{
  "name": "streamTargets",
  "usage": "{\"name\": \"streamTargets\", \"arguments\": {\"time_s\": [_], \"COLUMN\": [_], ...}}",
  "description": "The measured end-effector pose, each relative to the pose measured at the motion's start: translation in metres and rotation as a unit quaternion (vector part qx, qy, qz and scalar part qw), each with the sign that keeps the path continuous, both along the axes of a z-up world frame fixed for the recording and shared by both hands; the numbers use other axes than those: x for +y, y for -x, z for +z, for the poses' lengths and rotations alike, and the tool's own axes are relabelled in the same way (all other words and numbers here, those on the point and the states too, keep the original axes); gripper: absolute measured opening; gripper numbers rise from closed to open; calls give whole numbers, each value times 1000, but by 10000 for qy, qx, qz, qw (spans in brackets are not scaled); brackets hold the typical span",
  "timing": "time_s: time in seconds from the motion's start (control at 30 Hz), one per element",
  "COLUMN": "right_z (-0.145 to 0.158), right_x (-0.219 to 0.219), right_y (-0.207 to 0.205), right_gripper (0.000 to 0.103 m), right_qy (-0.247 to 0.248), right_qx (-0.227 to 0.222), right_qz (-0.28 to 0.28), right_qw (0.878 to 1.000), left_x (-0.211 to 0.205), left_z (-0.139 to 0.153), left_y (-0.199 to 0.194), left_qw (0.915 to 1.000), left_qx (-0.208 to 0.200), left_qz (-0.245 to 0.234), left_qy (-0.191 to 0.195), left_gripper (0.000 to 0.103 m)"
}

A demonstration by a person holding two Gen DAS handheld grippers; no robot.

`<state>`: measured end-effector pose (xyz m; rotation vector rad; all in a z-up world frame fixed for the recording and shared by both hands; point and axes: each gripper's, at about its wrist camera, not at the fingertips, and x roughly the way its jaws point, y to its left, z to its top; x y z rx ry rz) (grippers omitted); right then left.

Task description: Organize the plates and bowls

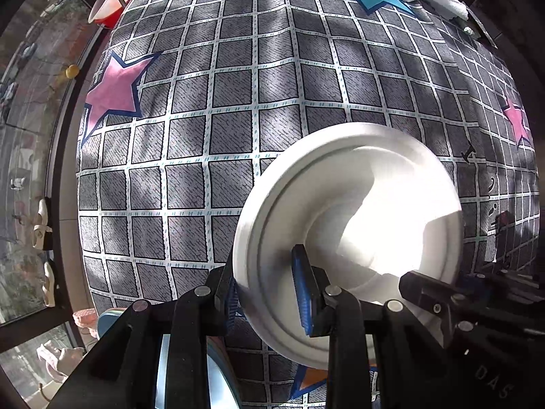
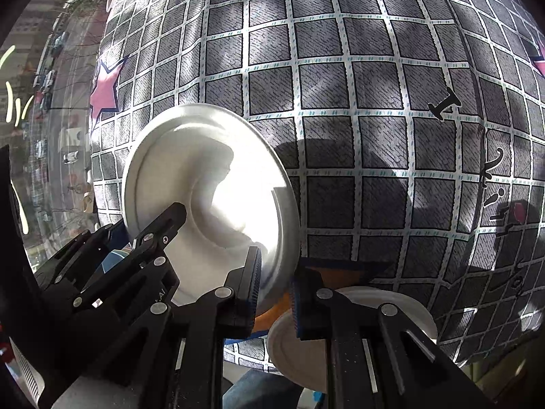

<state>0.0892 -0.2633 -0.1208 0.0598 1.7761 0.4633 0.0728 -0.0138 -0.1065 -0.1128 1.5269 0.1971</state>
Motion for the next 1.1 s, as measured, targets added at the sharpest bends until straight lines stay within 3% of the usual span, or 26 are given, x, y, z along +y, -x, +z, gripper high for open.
{"name": "streamTargets", "arguments": {"time_s": [0.57, 1.1], "right_z": [45, 38], "right_x": [-90, -149], "right_y": [31, 61], "right_gripper": [17, 17], "right_qy": [-18, 412], "right_qx": [-306, -289], "right_qz": [-449, -825], "right_qw": [9985, 9953], "left_x": [-47, -94], "left_z": [41, 21], "left_y": [33, 46], "left_qw": [9979, 9888], "left_qx": [-249, 67], "left_qz": [-594, -1454], "left_qy": [73, 342], "left_gripper": [31, 31]}}
